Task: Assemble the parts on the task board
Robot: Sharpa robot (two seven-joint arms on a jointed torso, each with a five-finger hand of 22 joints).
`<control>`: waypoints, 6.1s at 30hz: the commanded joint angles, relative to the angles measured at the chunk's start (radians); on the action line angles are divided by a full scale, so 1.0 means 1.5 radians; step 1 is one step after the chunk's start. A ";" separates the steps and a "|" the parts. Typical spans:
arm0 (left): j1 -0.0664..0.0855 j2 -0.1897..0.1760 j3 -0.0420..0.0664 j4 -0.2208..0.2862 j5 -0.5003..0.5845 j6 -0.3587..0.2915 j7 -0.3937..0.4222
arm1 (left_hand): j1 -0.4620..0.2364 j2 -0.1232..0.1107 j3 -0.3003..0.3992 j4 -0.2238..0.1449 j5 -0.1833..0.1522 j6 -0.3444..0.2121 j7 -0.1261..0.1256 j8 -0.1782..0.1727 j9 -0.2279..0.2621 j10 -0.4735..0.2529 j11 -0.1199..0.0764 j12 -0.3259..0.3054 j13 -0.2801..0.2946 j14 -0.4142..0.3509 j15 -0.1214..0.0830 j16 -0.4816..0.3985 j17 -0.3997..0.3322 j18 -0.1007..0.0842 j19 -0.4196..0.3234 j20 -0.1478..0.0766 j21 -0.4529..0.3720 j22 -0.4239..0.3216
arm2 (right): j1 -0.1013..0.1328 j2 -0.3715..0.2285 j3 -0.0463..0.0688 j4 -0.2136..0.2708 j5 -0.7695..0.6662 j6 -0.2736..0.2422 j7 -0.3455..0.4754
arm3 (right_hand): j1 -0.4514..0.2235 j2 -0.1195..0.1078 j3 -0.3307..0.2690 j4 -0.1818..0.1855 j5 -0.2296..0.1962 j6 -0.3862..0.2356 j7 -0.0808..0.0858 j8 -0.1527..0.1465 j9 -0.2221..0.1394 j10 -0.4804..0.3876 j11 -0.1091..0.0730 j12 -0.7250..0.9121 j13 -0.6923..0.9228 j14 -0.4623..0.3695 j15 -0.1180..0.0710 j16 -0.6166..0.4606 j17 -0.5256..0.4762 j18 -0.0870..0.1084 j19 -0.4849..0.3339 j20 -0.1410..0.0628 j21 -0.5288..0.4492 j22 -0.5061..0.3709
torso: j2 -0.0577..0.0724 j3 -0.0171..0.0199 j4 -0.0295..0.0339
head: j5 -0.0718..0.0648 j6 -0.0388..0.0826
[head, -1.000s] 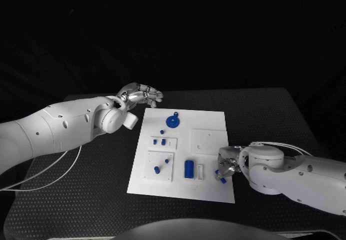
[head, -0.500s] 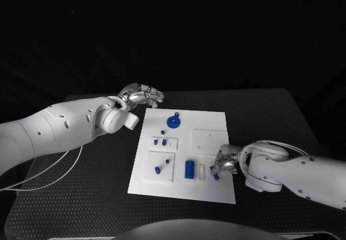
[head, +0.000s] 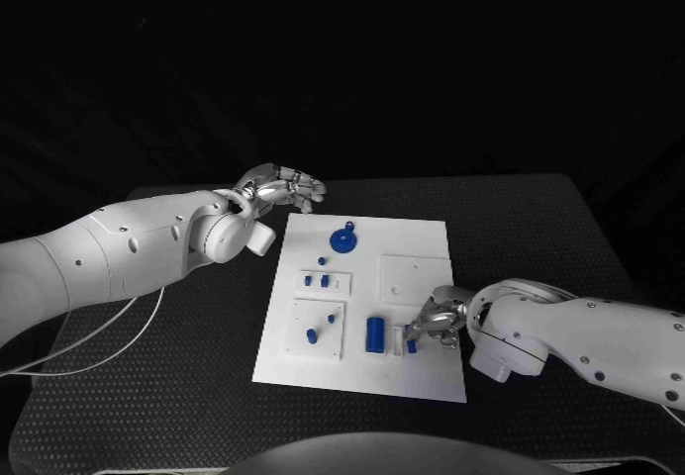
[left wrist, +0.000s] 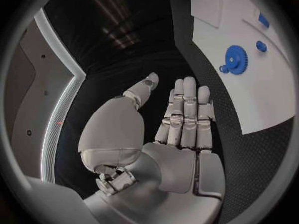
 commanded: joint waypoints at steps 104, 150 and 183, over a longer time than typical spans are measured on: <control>0.001 -0.002 0.000 0.002 -0.004 0.013 -0.001 | -0.004 -0.001 0.001 0.008 0.001 -0.005 0.002 0.000 -0.002 -0.002 -0.001 0.001 0.000 0.001 0.003 -0.007 0.004 0.012 0.002 0.000 -0.004 0.014 | -0.018 0.024 0.000 -0.017 -0.004 0.081 0.040 | -0.033 -0.056 -0.059 0.001 -0.054 -0.010 0.006 -0.016 -0.004 -0.013 0.006 -0.008 0.011 -0.015 0.001 0.001 -0.004 0.008 -0.010 -0.001 0.002 -0.009 | 0.000 0.0014 0.0002 | 0.010 -0.011; 0.001 -0.005 0.000 0.004 -0.004 0.013 -0.002 | -0.004 0.000 0.000 0.010 0.001 -0.006 0.002 0.000 -0.002 -0.002 -0.001 0.001 0.000 0.001 0.003 -0.008 0.006 0.012 0.002 0.000 -0.005 0.014 | -0.029 0.019 0.000 -0.032 -0.036 0.067 0.042 | 0.064 0.049 -0.169 -0.061 -0.074 0.003 0.000 -0.008 0.007 -0.005 0.000 -0.002 0.011 -0.018 -0.002 0.007 -0.005 0.008 -0.017 0.000 0.004 -0.013 | 0.000 0.0009 -0.0005 | 0.010 -0.014; 0.001 0.025 0.000 -0.027 0.032 -0.018 0.027 | 0.000 0.006 0.002 0.010 0.002 0.001 -0.001 0.004 0.000 0.002 -0.003 0.003 0.002 0.003 0.002 -0.009 0.008 0.013 0.003 -0.001 -0.005 0.014 | 0.063 -0.015 0.019 -0.201 0.187 0.076 0.408 | -0.018 0.033 -0.217 -0.061 -0.073 -0.053 0.020 -0.037 0.002 -0.038 0.019 0.006 0.021 -0.043 0.012 -0.001 -0.004 0.008 -0.041 0.005 -0.007 -0.018 | -0.008 -0.0012 -0.0027 | -0.017 0.073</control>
